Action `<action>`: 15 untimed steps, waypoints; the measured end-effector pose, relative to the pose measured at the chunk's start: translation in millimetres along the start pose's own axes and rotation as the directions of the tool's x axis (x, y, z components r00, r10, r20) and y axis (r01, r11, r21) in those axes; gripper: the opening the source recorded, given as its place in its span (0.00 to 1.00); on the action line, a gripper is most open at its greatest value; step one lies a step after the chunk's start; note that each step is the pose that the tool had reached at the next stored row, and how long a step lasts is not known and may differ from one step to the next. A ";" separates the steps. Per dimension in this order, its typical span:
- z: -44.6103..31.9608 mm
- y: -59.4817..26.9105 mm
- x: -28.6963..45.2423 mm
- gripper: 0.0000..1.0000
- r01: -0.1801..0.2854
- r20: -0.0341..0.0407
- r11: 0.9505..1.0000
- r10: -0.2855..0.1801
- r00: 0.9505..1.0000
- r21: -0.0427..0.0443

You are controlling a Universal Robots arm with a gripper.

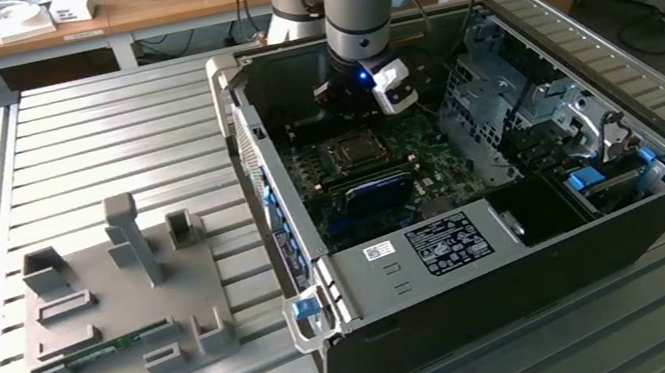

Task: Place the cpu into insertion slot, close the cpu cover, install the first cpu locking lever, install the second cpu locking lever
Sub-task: 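Install the first cpu locking lever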

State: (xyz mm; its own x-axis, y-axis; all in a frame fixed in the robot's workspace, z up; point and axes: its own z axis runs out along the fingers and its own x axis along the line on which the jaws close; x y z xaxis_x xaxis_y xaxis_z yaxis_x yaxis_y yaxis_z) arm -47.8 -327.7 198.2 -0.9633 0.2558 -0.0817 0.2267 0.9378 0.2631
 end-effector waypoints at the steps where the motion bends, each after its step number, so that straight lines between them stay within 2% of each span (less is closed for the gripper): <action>1: 0.0 0.2 0.1 0.11 -0.002 0.001 1.000 0.002 1.000 0.000; 15: -2.1 2.2 1.2 0.11 -0.027 0.007 1.000 0.027 1.000 0.000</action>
State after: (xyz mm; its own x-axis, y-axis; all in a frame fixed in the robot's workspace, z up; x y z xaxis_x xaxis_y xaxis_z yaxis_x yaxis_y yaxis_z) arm -48.7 -325.9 200.7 -0.9559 0.2823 -0.0812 0.2523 0.9306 0.2650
